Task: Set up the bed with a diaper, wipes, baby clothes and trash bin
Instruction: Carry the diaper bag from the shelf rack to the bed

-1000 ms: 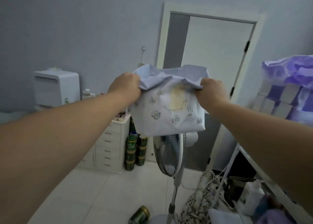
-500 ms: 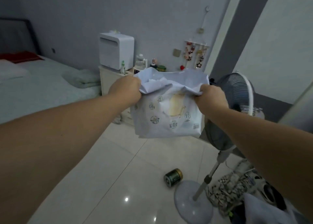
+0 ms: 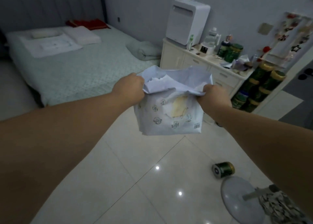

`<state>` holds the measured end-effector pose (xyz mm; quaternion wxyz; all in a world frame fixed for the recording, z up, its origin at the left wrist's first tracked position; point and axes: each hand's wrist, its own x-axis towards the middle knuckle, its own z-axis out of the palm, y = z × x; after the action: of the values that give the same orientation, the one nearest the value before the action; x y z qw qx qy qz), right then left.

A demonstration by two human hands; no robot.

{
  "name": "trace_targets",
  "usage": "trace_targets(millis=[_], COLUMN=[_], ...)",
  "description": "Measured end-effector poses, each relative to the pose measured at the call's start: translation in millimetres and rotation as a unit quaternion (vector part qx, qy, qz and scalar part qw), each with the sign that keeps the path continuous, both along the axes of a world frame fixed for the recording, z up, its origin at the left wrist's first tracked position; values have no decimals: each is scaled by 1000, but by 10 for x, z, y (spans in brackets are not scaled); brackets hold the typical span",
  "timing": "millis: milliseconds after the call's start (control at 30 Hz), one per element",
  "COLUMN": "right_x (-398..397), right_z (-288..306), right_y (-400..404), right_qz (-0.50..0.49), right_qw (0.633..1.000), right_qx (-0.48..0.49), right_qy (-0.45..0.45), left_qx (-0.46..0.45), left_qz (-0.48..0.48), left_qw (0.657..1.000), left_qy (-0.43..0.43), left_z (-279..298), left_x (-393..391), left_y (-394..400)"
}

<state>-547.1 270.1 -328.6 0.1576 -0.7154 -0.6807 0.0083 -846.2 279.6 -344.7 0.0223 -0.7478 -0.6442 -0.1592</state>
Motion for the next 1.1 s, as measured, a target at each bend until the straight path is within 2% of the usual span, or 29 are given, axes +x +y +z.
trace_targets(millis=[433, 667, 967, 1100], right_x=[-2741, -3825, -5018, -5499], right_z=[-209, -272, -218, -143], right_y=[830, 1363, 2542, 2979], right_qz=[189, 282, 368, 387], right_qw=[982, 959, 929, 922], right_qx=[-2, 24, 19, 20], right_qy=[-15, -24, 26, 16], left_qx=[-16, -40, -38, -36], left_qz=[158, 257, 337, 367], left_qw=[987, 965, 939, 928], left_qy=[4, 37, 54, 50], left_z=[-112, -97, -63, 0], left_x=[-2647, -3552, -4475, -4841], left_y=[-224, -137, 627, 927])
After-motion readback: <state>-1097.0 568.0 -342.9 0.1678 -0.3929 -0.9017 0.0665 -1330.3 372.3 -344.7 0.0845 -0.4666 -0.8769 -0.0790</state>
